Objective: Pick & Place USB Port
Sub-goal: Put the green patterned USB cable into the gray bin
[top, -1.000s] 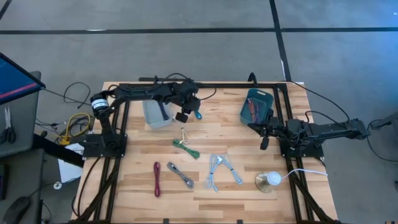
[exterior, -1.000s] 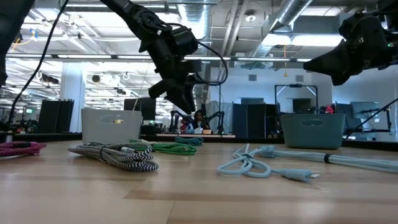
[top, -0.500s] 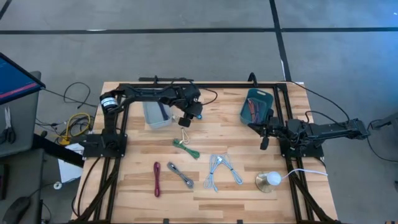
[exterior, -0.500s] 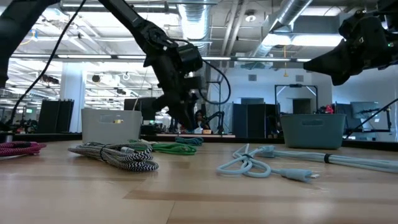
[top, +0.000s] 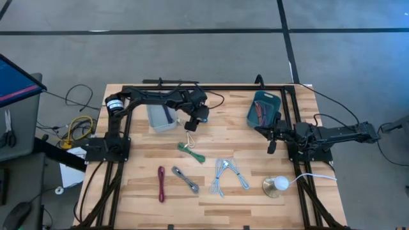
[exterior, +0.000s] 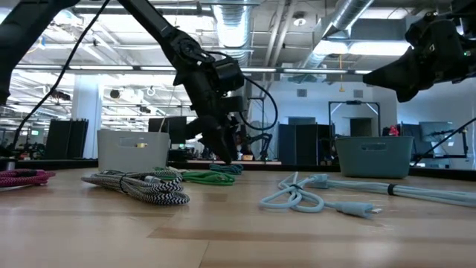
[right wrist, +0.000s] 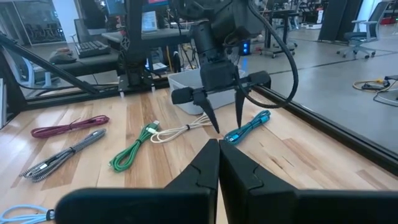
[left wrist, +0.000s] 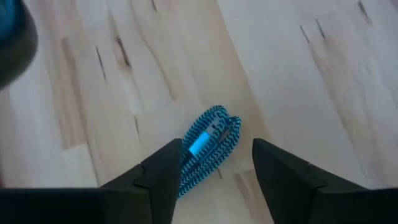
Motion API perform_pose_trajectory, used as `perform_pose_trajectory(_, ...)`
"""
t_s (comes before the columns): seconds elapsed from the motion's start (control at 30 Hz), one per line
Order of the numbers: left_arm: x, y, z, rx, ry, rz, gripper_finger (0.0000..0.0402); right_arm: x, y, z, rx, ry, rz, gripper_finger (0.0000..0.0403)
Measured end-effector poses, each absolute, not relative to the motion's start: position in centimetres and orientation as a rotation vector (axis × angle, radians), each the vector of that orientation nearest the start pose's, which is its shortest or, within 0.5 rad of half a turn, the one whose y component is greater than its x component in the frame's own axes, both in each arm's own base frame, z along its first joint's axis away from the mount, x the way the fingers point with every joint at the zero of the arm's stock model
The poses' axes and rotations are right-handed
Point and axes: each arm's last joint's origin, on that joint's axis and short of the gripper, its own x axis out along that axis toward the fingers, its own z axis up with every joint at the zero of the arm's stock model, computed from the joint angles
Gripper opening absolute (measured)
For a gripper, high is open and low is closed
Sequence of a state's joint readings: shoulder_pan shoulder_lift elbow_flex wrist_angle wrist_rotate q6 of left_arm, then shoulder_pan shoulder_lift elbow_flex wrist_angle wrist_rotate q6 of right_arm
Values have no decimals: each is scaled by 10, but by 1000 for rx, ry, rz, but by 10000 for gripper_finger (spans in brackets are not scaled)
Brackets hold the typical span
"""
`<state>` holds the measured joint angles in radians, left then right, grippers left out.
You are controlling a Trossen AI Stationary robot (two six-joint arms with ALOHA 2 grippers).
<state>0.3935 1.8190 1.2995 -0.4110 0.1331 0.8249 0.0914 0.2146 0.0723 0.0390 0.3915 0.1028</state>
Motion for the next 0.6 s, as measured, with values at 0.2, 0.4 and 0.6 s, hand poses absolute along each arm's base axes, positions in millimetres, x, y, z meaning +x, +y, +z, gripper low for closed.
perform_pose_trajectory(0.2, 363, 147, 200, 497, 940, -133, 185, 108, -1, 175, 78, 81, -305, 1)
perform_pose_trajectory(0.4, 368, 149, 184, 478, 968, -149, 175, 108, -1, 176, 79, 75, -306, 1)
perform_pose_trajectory(0.6, 367, 150, 185, 480, 966, -147, 146, 108, -1, 176, 79, 75, -305, 1)
